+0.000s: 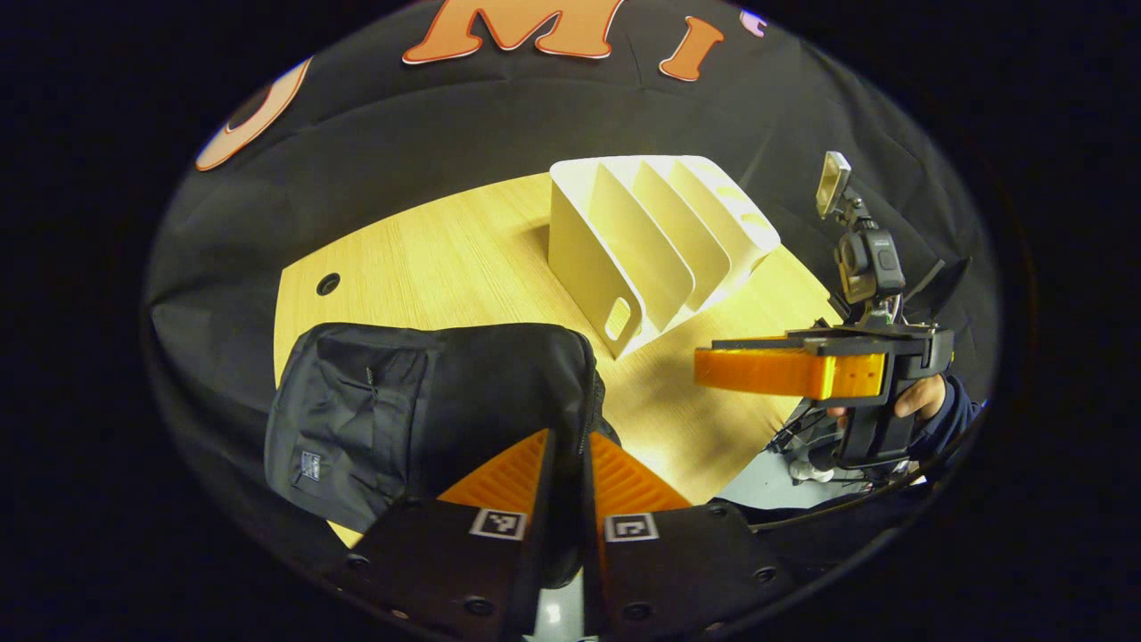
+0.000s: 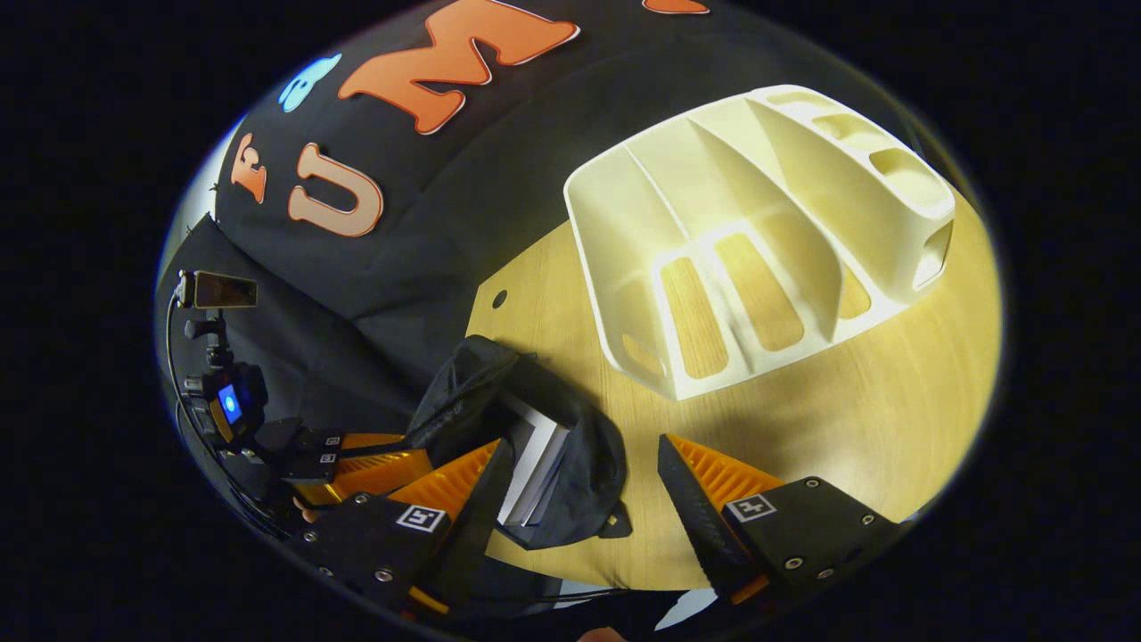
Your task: Open the schoolbag, grab two books from the bookshelf and put them into the schoolbag.
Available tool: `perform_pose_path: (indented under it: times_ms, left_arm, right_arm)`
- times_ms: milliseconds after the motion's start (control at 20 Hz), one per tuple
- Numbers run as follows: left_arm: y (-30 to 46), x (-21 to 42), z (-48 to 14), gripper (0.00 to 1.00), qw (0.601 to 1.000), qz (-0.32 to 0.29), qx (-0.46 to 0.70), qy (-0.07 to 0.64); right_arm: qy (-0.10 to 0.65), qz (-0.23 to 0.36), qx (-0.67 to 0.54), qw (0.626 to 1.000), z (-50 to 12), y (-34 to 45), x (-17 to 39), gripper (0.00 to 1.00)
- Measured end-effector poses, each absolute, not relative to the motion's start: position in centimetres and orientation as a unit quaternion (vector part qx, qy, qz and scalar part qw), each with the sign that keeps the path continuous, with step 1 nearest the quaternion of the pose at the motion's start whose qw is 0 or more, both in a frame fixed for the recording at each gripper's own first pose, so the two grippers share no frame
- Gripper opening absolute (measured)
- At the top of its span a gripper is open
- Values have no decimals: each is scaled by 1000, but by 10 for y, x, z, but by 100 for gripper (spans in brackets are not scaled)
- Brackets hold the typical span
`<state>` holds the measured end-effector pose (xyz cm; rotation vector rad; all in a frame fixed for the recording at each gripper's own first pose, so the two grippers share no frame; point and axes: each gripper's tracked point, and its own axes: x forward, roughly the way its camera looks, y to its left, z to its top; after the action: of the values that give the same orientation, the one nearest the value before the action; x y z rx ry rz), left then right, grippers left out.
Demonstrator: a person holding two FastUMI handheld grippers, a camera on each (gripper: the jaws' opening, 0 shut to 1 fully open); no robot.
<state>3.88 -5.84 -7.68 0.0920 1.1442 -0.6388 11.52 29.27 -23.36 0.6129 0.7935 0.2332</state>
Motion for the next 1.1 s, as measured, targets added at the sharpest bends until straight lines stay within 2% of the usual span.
perform_pose_path:
  times_ms: [100,150,200,250,300,350,400,450,600,850,1100]
  left_arm:
    - [-74,35,-72,38,795,-295,26,530]
    - [-78,32,-69,42,799,-291,24,526]
    - [-88,32,-66,51,802,-292,21,521]
    - [-96,32,-63,56,809,-286,20,513]
    - [-105,33,-60,71,817,-282,19,503]
    - [-116,35,-56,72,825,-280,16,491]
    - [-126,39,-48,86,836,-276,14,474]
    - [-133,41,-46,86,845,-271,14,460]
    - [-155,57,-24,96,882,-240,16,406]
    - [-166,74,23,98,952,-165,14,257]
    - [-162,78,32,97,980,-118,-19,157]
  right_arm:
    - [365,111,268,885,-223,272,117,98]
    - [361,107,252,891,-219,264,119,98]
    - [356,107,239,897,-214,257,122,98]
    - [349,102,225,904,-210,248,124,98]
    - [341,99,212,911,-204,239,126,98]
    - [330,93,199,918,-197,226,125,98]
    - [319,90,184,925,-190,215,123,98]
    - [310,84,167,932,-184,204,120,98]
    - [271,70,110,954,-158,180,130,98]
    - [185,45,57,980,-97,136,121,98]
    - [104,35,19,994,-42,118,108,98]
